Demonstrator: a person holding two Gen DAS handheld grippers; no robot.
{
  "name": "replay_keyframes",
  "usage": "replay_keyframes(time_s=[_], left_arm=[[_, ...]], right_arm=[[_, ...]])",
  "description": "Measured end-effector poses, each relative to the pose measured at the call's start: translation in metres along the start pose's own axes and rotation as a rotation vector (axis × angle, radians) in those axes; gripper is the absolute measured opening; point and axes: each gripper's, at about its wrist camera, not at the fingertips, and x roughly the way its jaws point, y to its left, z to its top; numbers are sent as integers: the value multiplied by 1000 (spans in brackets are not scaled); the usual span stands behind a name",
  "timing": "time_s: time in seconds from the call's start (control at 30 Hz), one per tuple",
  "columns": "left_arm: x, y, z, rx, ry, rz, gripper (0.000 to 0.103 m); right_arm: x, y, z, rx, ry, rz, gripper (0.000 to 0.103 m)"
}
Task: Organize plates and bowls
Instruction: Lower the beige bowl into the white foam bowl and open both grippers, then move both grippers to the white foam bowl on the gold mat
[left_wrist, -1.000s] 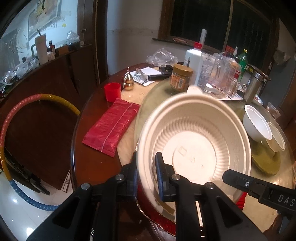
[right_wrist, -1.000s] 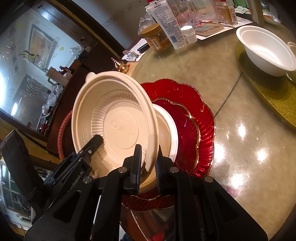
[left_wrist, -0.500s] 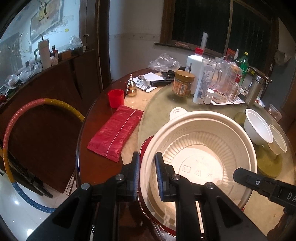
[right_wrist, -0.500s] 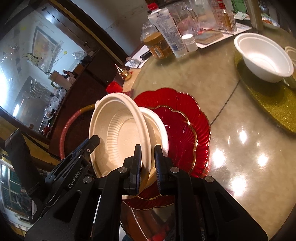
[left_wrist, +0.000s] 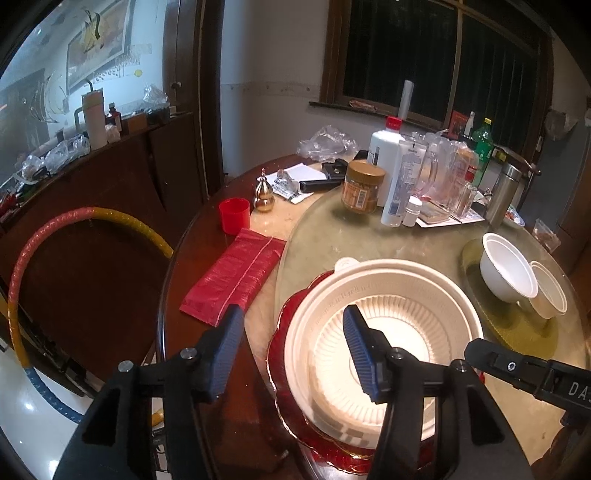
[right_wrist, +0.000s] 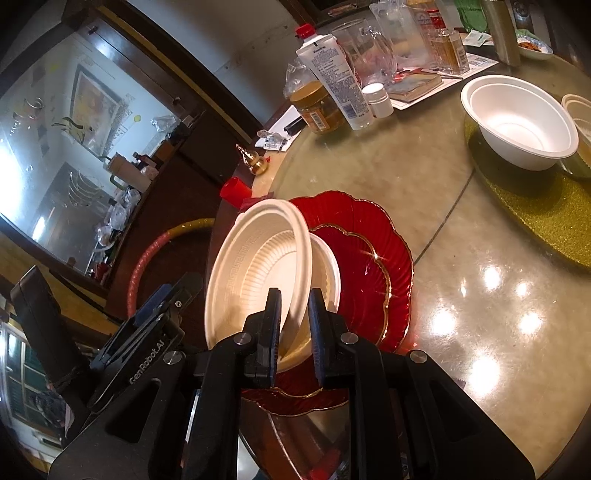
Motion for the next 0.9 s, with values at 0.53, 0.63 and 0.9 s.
replay_keyframes(time_s=[0.53,0.63,0.9], left_arm=[[-18,-23,15,65,-41,-58,82],[-21,-32,20,81,-45,-94,83],[-19,-71,33,141,2,-240,83]], right_arm=[[-11,-9,3,36,-10,114,80],[-18,-21,5,79,-25,152,87],[-43,-66,12,224,-110,170,89]])
